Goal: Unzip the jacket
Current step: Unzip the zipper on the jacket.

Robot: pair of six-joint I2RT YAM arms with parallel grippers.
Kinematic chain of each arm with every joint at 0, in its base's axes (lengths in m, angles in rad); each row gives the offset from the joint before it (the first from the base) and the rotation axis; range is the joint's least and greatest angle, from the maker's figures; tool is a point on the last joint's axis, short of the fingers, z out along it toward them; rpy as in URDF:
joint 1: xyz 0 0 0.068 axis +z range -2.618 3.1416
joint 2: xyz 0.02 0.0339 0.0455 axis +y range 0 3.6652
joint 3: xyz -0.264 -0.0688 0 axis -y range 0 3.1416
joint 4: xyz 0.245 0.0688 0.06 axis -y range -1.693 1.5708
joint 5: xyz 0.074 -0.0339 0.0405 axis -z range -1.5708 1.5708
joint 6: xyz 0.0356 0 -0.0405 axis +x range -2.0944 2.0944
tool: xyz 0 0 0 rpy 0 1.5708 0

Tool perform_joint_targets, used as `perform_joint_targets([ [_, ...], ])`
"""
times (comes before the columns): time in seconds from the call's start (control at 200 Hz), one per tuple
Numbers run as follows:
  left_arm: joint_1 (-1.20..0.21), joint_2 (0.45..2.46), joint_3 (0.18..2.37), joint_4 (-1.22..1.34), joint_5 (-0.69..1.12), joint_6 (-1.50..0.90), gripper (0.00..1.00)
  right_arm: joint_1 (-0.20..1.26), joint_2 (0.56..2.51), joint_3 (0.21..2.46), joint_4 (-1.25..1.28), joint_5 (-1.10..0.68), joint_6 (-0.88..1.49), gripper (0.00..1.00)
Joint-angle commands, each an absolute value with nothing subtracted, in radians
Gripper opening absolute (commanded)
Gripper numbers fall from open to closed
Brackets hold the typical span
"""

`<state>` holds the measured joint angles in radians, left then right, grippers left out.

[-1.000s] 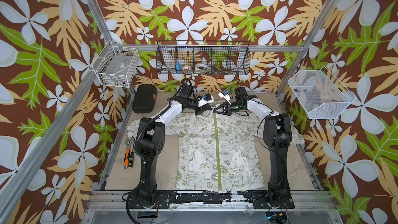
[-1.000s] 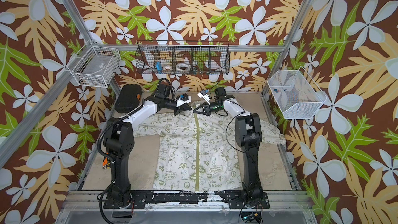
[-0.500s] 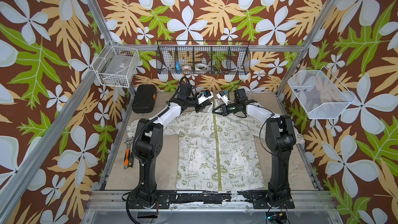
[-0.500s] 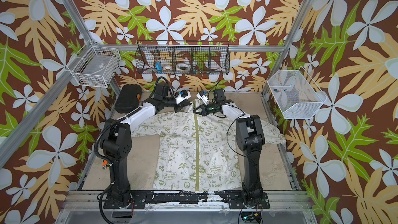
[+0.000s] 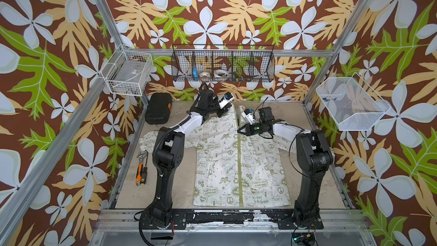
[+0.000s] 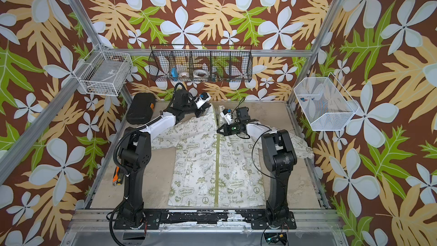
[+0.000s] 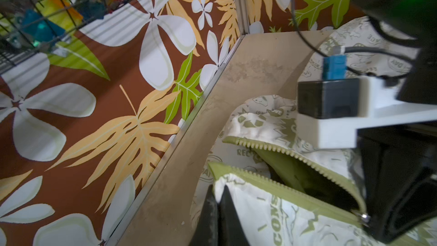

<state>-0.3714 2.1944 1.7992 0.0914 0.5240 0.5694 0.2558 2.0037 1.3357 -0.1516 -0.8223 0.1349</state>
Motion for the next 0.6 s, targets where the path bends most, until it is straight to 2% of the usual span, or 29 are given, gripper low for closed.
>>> perform_joint_targets([
  [0.0, -0.370, 2.246, 1.872, 0.083, 0.467, 0.536, 0.00, 0.260, 1.979, 1.298, -0.099, -0.777, 0.177, 0.00],
  [0.15, -0.370, 2.303, 1.923, 0.071, 0.429, 0.514, 0.00, 0.282, 1.974, 1.277, -0.136, -0.741, 0.133, 0.00],
  [0.38, -0.370, 2.368, 2.020, 0.040, 0.306, 0.513, 0.00, 0.346, 1.959, 1.210, -0.129, -0.750, 0.207, 0.00],
  [0.59, -0.367, 2.393, 2.042, 0.024, 0.328, 0.528, 0.00, 0.360, 1.933, 1.053, -0.005, -0.877, 0.378, 0.00],
])
